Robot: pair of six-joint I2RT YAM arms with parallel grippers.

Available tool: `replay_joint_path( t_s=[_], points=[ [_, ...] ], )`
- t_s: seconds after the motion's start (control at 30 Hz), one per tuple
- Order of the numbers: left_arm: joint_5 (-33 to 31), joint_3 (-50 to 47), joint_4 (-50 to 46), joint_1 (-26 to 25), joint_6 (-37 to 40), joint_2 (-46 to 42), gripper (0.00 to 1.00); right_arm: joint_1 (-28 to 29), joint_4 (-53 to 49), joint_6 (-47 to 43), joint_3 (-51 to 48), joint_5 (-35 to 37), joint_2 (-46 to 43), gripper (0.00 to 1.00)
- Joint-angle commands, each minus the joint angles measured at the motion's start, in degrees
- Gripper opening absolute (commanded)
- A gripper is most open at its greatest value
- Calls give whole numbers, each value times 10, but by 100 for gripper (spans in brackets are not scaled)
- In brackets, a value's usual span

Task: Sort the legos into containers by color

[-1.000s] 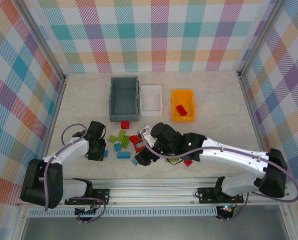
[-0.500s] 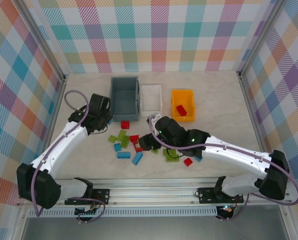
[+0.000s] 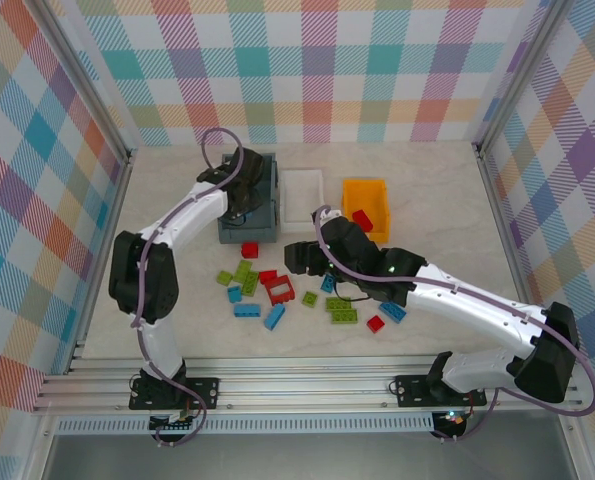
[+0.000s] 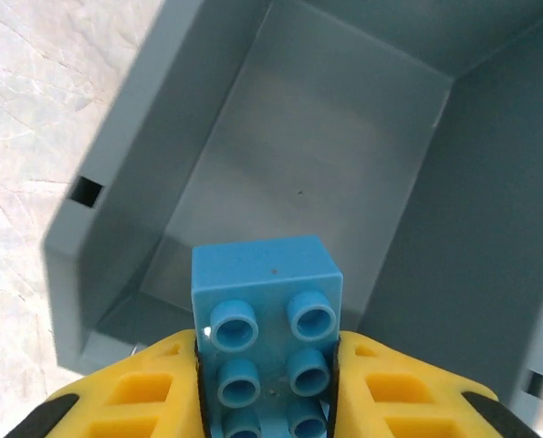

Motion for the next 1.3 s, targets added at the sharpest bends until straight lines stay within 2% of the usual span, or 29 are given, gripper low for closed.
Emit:
replay_joint_path(
  t_s=[0.0, 0.17, 0.33, 0.47, 0.67, 0.8, 0.87, 1.0, 1.17, 1.27],
  points=[
    [-4, 16, -13, 2, 27, 21, 32, -4, -25, 30, -12, 26, -20, 76],
    [12, 17, -7, 3, 31, 43, 45, -6, -96, 91, -44, 61, -33, 76],
    [17, 14, -13, 2, 34, 21, 57, -7, -192, 160, -74, 82, -37, 78],
    [14, 7, -15, 2, 32, -22, 62, -7, -220, 184, -102, 53, -29, 79],
    [14, -22, -15, -13, 22, -129, 65, -5, -204, 216, -136, 0, -14, 79],
    [26, -72, -13, -53, 21, -227, 70, -5, -202, 173, -125, -17, 32, 84],
    [33, -107, -12, -91, 19, -280, 74, -8, -194, 128, -116, -29, 64, 90],
    [40, -178, -12, -164, -4, -371, 77, -27, -209, 77, -89, -36, 118, 95],
    [50, -260, 7, -243, -37, -466, 78, -67, -165, 35, -96, -72, 146, 95],
    [49, -291, 12, -267, -44, -508, 78, -73, -162, 23, -78, -85, 174, 95]
  ],
)
